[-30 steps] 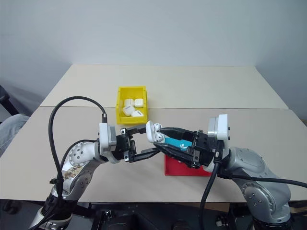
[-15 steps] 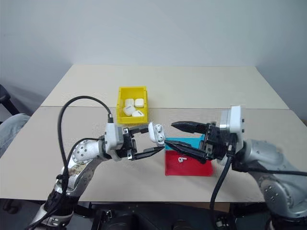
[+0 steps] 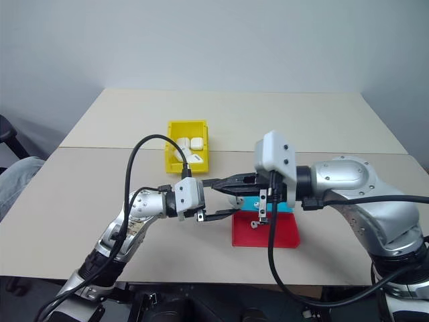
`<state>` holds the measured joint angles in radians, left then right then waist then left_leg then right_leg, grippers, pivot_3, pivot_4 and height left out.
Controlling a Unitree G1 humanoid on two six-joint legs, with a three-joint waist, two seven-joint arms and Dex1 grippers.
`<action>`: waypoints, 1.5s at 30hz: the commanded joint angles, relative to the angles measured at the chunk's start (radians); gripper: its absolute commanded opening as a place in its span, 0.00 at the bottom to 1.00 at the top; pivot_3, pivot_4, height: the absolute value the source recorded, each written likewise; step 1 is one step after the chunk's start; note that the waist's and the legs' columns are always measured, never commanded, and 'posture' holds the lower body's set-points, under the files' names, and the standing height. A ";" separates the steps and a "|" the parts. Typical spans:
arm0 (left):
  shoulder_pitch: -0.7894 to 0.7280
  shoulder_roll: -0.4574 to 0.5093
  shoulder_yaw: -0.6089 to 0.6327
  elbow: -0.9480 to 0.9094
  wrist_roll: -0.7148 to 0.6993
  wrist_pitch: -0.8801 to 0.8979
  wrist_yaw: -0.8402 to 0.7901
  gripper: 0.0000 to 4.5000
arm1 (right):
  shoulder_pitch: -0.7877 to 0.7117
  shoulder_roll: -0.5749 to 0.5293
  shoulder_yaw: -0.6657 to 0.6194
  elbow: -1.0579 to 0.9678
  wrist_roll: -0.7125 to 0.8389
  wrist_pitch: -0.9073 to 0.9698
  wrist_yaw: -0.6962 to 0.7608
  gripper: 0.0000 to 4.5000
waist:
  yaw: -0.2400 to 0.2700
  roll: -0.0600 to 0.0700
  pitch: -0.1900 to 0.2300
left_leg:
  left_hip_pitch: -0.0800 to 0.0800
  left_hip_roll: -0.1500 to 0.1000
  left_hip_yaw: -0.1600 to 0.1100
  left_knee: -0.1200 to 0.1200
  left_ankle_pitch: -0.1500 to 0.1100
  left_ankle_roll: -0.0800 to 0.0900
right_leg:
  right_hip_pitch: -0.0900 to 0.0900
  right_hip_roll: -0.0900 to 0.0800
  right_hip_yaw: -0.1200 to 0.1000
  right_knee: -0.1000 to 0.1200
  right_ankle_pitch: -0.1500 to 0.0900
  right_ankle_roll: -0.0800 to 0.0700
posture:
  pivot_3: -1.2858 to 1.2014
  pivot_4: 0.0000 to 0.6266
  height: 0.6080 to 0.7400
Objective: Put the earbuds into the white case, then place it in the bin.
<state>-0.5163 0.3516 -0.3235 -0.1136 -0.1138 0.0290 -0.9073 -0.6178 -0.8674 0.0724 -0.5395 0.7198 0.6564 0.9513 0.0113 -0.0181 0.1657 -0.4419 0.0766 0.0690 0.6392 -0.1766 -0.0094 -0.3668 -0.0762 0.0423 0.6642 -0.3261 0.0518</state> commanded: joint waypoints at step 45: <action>-0.446 -0.180 0.186 0.563 0.395 0.439 0.864 0.77 | 0.291 -0.019 -0.217 0.034 -0.191 -0.126 -0.086 0.00 | 0.001 -0.001 0.000 | -0.002 -0.002 -0.001 0.002 0.000 0.000 | 0.000 -0.001 -0.001 0.000 0.001 0.002 | 0.52 0.24 1.00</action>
<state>-0.9258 0.1784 -0.1341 0.4717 0.2754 0.4655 -0.0421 -0.3264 -0.8747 -0.1310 -0.4829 0.5368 0.5385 0.8706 0.0123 -0.0193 0.1662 -0.4445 0.0747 0.0675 0.6411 -0.1765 -0.0093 -0.3672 -0.0771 0.0411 0.6638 -0.3253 0.0539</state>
